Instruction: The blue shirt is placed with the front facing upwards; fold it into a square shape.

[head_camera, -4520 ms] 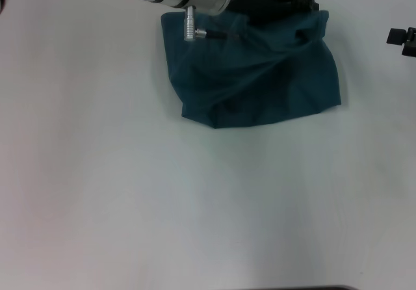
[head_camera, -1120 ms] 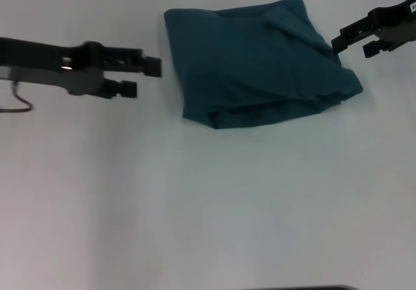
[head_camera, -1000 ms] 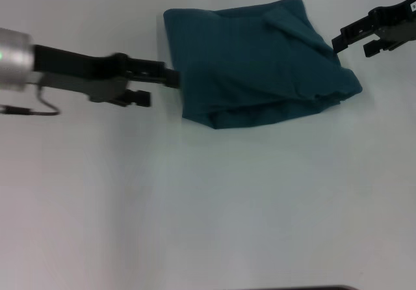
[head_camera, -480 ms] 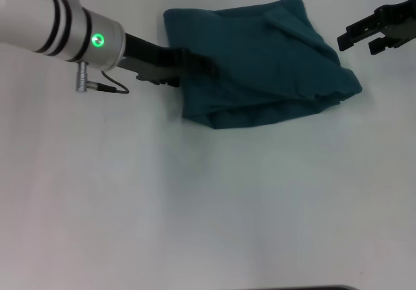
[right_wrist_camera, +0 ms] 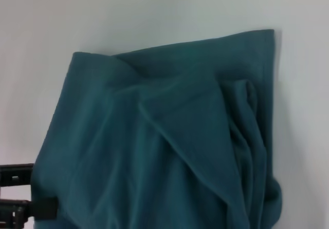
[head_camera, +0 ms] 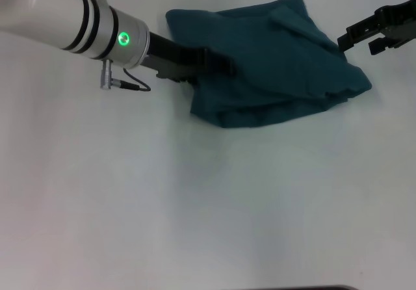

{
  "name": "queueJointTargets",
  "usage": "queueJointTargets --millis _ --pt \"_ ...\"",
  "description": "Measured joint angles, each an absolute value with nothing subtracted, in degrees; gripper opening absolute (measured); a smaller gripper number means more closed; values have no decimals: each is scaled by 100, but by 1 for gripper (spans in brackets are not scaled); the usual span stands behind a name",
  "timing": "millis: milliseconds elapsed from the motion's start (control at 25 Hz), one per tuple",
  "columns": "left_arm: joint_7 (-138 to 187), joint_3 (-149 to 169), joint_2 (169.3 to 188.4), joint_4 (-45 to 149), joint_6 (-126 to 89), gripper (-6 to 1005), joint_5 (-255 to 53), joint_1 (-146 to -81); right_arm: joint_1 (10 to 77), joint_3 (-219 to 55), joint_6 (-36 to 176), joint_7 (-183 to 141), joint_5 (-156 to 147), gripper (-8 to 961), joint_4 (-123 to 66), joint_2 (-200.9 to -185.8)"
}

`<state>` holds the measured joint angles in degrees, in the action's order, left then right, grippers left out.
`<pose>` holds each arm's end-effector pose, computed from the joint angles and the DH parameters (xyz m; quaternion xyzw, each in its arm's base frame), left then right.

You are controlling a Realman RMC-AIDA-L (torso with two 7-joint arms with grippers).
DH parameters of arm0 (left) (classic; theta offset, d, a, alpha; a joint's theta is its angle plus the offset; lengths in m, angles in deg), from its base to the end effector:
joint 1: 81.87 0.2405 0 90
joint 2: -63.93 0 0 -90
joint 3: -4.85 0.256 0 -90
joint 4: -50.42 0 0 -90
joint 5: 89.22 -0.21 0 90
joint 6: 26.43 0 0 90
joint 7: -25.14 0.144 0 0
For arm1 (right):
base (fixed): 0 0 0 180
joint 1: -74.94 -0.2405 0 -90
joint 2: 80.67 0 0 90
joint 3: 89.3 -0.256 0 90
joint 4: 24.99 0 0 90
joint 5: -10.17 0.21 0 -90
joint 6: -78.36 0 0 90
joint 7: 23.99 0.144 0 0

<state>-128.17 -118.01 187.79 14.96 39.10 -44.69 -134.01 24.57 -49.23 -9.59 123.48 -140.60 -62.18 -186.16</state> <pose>-0.1659 0.4046 -0.0826 -0.8078 -0.5779 -0.0483 0.1062 0.2493 0.4156 0.0846 -0.7852 0.5977 -0.0368 0.1577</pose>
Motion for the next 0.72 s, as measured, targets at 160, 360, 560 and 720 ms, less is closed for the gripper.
queueJointTargets --millis 160,360,560,720 --pt "-12823 -11787 18775 1423 3952 859 -4440 -13378 2465 -4923 -973 12340 -14058 775 -6218 -18615" --pt "-12826 -11775 18770 1419 3954 783 -4438 -13379 2475 -4922 -979 12340 -14055 774 -6217 -18608" --pt "-12784 -11772 18781 1419 3953 544 -4439 -13392 2476 -4922 -982 12340 -14055 773 -6217 -18605" --pt "-12762 -11751 18780 1417 3981 350 -4452 -13388 2476 -4923 -986 12340 -14055 773 -6217 -18605"
